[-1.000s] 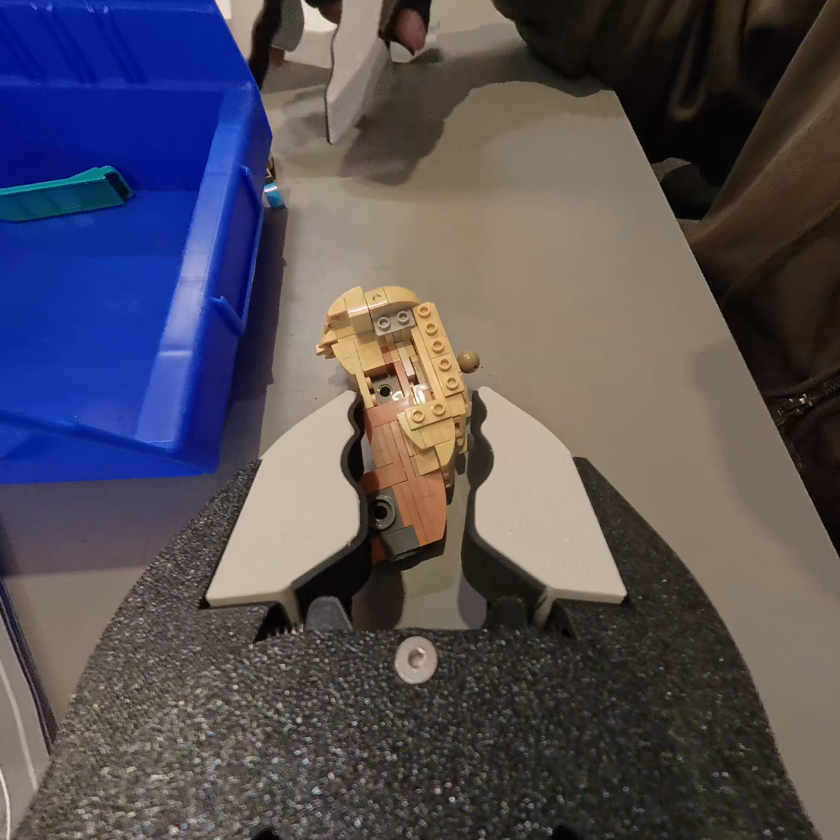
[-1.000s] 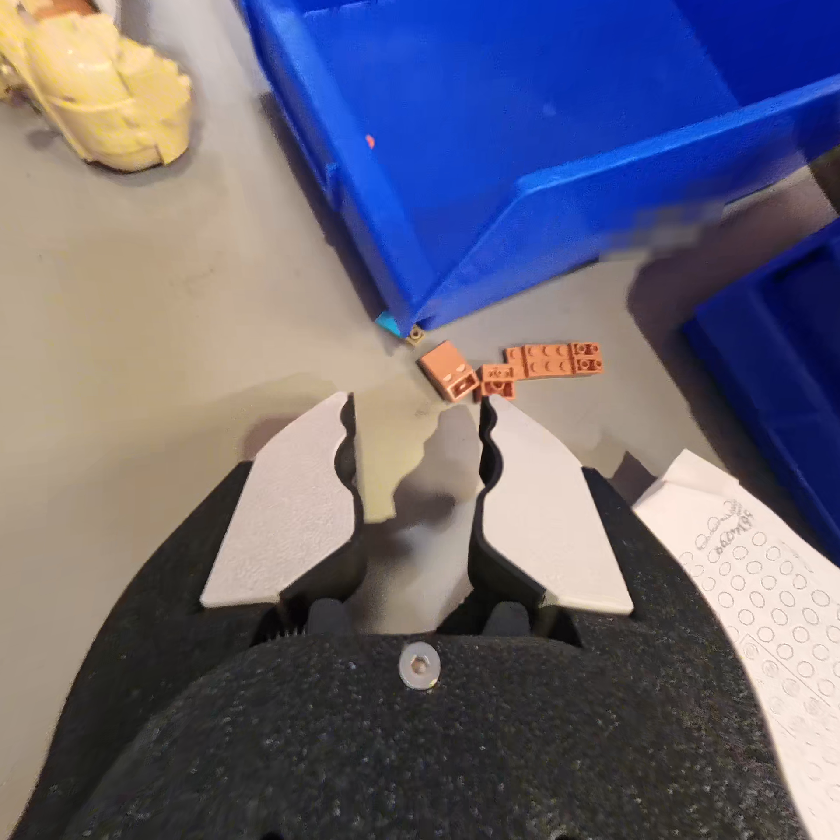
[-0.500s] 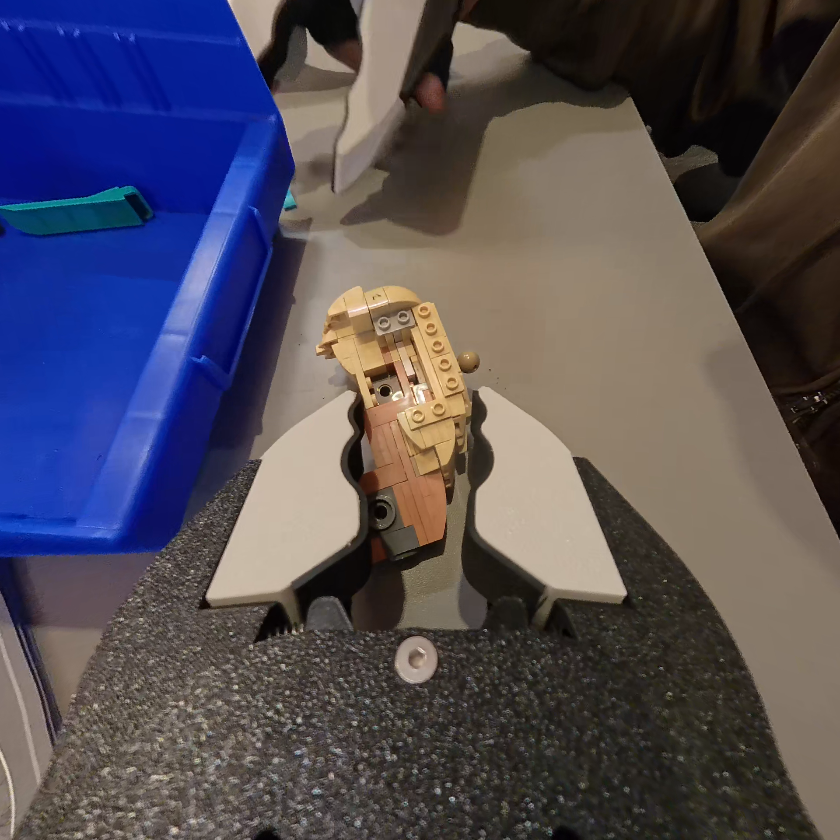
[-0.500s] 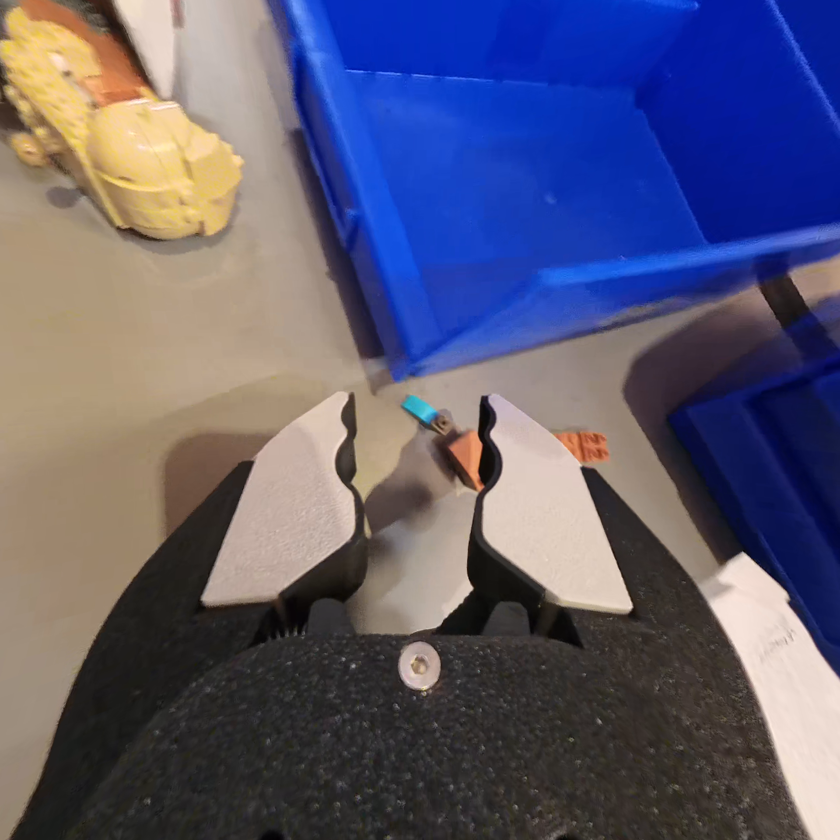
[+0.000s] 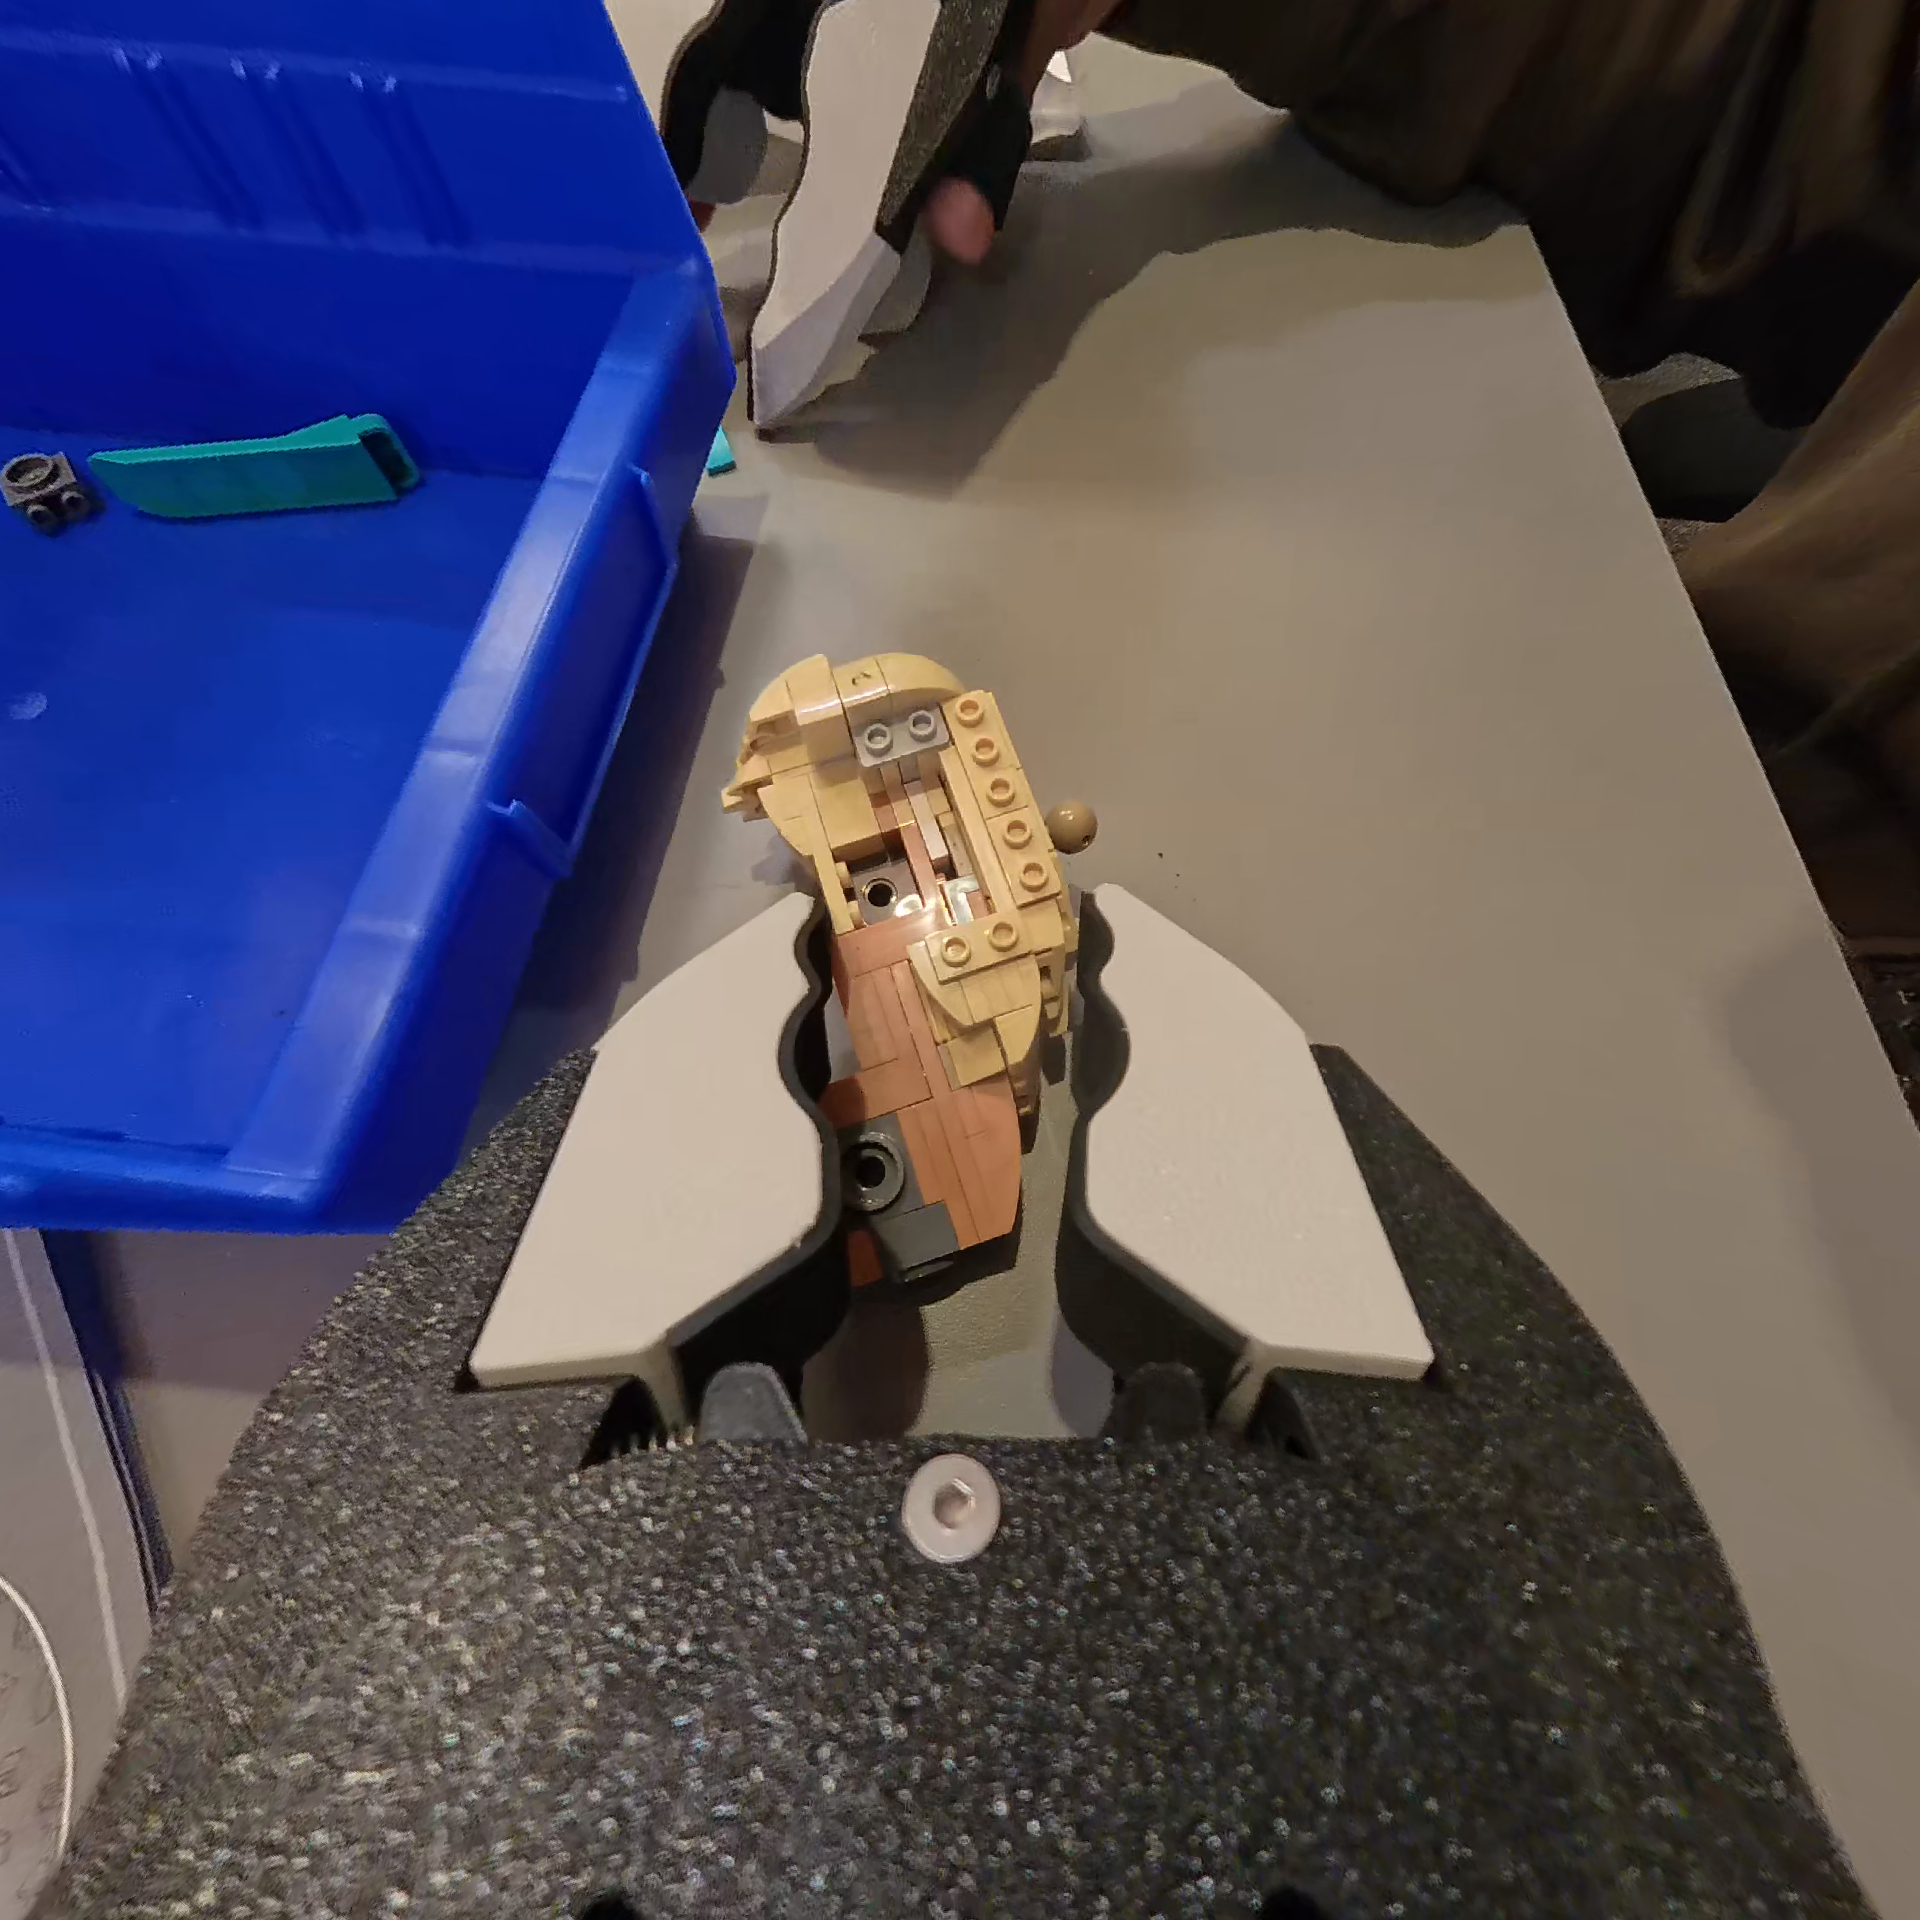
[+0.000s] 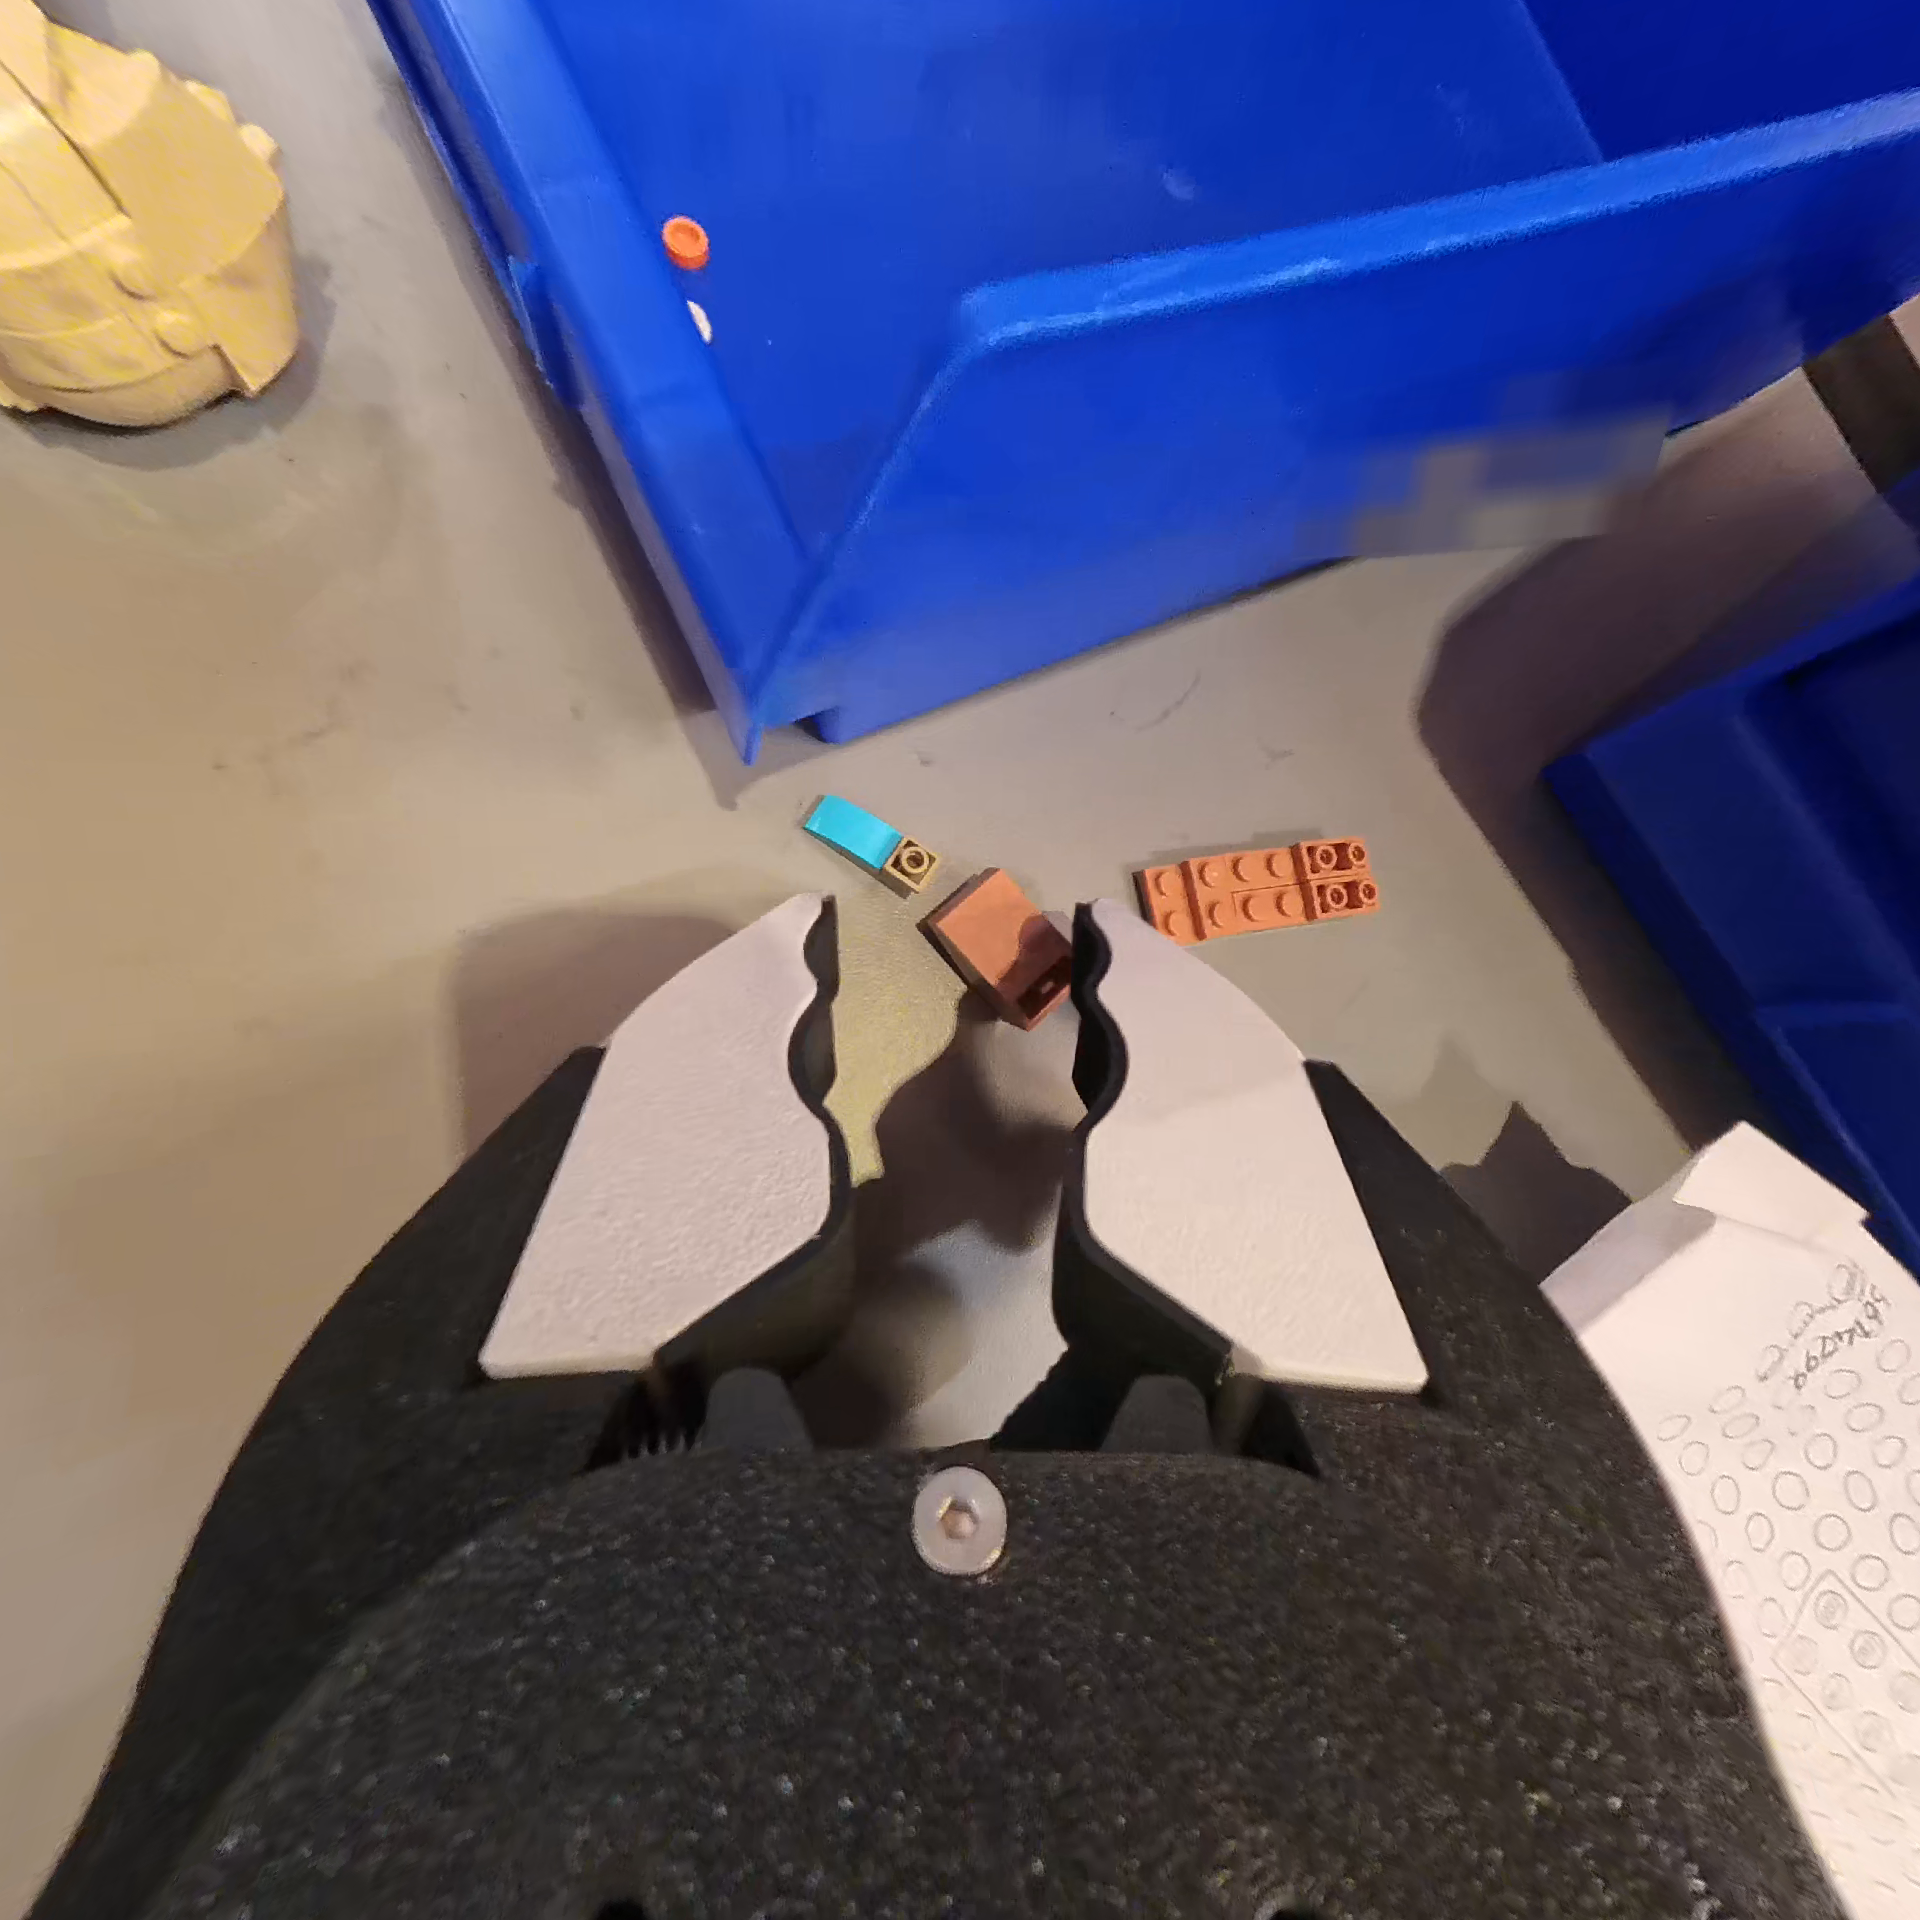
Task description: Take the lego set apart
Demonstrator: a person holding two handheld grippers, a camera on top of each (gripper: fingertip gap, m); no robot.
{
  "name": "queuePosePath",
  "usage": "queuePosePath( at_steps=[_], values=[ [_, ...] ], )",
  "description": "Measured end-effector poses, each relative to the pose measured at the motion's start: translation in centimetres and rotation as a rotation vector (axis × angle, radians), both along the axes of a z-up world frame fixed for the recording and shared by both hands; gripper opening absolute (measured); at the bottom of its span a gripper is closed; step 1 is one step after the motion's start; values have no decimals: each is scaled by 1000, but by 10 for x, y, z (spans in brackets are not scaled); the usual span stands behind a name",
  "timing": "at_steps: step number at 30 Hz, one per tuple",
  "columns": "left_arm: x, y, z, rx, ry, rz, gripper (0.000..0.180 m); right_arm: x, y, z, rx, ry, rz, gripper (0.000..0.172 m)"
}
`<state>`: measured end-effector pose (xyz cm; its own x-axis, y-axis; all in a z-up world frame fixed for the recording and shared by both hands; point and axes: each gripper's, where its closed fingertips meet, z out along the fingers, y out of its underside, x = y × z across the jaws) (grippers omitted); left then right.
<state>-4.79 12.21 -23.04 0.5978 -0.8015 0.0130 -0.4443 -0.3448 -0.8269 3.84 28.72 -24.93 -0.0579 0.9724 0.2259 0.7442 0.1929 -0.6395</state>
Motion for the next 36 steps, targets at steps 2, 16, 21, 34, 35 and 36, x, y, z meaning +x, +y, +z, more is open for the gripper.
queuePosePath(
  at_steps=[2, 16, 21, 34, 35, 36],
  values=[
    [0, 0, 0, 5, 4, 0, 45, 2, 0, -1, -12, -7, 1, 40],
    [-1, 2, 0, 4, 6, 14, 45, 1, 4, -4, -119, -7, -108, 26],
    [-3, 7, 1, 15, 9, 51, 45, 2, -4, -3, -140, -16, -76, 22],
    [-5, 9, 26, 119, -26, 77, 47, -12, -52, 61, -445, 273, 88, 20],
    [-5, 9, 27, 130, -22, 78, 47, -13, -54, 60, -439, 266, 91, 20],
    [-5, 9, 28, 138, -14, 81, 47, -12, -55, 59, -432, 257, 89, 20]
  ],
)
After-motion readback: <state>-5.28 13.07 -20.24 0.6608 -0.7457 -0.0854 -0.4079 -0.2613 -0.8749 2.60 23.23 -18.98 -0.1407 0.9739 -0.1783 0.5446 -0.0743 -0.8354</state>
